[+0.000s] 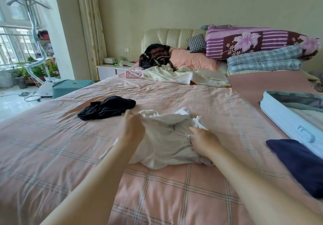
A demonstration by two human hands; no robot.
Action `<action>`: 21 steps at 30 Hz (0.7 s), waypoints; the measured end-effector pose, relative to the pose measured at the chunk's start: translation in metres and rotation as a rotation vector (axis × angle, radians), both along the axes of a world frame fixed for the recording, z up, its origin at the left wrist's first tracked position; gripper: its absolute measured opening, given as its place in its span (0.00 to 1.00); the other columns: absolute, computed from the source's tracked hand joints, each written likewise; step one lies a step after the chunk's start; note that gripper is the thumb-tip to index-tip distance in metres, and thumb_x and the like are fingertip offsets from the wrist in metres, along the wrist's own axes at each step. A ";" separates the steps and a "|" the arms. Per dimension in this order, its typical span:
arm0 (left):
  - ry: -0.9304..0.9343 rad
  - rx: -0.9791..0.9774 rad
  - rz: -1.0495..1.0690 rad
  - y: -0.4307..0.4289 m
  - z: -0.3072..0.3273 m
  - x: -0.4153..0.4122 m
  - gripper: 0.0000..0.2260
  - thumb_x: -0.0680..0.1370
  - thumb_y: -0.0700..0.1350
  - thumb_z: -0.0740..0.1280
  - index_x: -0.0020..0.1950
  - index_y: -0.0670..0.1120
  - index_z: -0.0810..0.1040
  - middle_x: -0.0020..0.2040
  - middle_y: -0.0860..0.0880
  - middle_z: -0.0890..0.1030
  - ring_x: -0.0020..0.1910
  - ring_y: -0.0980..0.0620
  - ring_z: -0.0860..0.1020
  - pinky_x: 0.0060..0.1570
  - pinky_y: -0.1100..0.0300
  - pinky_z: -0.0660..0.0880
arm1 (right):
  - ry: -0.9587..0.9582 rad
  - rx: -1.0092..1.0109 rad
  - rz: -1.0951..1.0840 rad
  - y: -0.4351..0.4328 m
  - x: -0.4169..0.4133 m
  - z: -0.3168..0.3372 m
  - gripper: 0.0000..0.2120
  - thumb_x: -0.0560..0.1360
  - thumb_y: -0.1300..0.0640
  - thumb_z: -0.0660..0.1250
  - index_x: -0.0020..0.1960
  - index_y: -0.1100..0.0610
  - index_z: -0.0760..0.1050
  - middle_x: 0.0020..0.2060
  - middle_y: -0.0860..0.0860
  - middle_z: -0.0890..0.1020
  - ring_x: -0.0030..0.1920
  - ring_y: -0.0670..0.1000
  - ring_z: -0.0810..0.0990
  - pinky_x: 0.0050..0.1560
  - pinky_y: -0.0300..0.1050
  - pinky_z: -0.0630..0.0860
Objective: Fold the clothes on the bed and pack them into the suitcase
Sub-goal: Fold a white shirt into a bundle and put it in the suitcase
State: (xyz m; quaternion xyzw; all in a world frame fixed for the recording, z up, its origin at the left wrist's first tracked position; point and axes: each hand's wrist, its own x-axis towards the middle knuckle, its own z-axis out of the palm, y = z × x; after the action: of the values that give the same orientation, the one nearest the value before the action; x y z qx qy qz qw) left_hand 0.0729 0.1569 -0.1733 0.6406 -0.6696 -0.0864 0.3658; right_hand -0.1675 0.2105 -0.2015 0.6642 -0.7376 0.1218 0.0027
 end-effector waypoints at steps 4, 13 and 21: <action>-0.433 0.264 0.381 -0.003 0.023 0.044 0.17 0.79 0.43 0.62 0.67 0.43 0.75 0.64 0.42 0.72 0.63 0.41 0.71 0.57 0.50 0.72 | -0.106 0.002 -0.031 0.002 -0.008 0.014 0.09 0.76 0.50 0.64 0.52 0.44 0.82 0.50 0.50 0.83 0.54 0.56 0.80 0.47 0.44 0.73; -0.324 0.076 -0.290 -0.021 -0.012 -0.008 0.28 0.78 0.36 0.57 0.77 0.56 0.63 0.75 0.48 0.65 0.72 0.44 0.65 0.69 0.47 0.66 | -0.497 -0.071 0.085 -0.002 -0.004 0.017 0.09 0.71 0.60 0.67 0.40 0.47 0.71 0.34 0.45 0.75 0.40 0.51 0.74 0.36 0.40 0.65; -0.307 0.118 -0.259 -0.041 -0.037 -0.023 0.19 0.80 0.38 0.58 0.67 0.49 0.78 0.61 0.44 0.75 0.60 0.42 0.75 0.59 0.52 0.73 | -0.247 -0.183 -0.070 0.009 -0.039 0.026 0.16 0.73 0.56 0.63 0.61 0.48 0.72 0.49 0.48 0.81 0.47 0.54 0.79 0.44 0.47 0.73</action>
State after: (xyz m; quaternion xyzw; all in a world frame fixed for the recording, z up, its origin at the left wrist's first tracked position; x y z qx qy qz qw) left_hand 0.0500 0.1157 -0.2106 0.5751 -0.7880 -0.0730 0.2071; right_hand -0.2060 0.2197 -0.1759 0.6151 -0.7408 0.2690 -0.0232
